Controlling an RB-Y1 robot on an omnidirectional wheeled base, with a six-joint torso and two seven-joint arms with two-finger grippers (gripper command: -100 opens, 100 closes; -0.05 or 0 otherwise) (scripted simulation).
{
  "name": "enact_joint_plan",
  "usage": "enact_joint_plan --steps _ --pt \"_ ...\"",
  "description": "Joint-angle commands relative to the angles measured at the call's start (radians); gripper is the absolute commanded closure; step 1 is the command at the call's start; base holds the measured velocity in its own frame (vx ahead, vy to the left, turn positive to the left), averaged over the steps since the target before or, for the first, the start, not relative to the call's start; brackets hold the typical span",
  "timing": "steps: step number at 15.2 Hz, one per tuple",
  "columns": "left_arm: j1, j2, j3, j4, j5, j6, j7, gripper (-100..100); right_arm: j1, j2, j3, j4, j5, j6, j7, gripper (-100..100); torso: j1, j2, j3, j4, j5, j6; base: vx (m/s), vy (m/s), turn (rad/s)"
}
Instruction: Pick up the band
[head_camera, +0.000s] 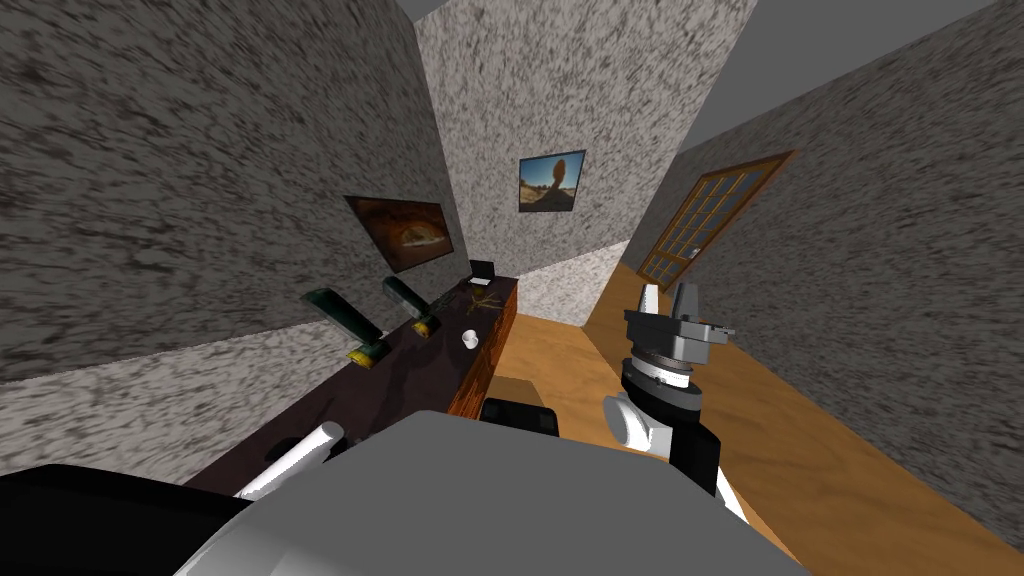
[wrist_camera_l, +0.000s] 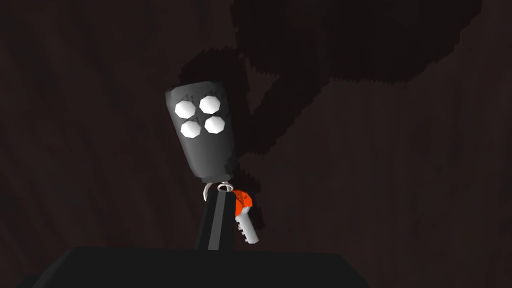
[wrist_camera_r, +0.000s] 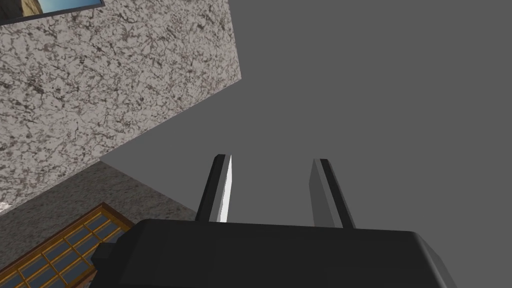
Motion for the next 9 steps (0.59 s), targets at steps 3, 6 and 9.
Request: enact_joint_plan --steps 3,6,9 --pt "0.015 0.019 0.024 0.027 0.005 0.036 0.054 -100 0.000 0.000 0.000 0.000 0.000 0.000 0.000 0 0.003 0.001 0.000 0.000 0.001 0.000 -0.007 0.048 -0.207" --pt "0.019 0.022 0.028 0.029 0.006 0.044 0.063 -100 0.000 0.000 0.000 0.000 0.000 0.000 0.000 0 0.004 0.001 0.001 0.000 0.001 0.000 -0.010 0.042 -0.114" --pt "0.014 0.007 0.028 0.066 -0.001 -0.004 0.066 -100 0.000 0.000 0.000 0.000 0.000 0.000 0.000 0 0.002 0.001 0.001 0.000 0.001 0.000 -0.011 0.023 -0.037"
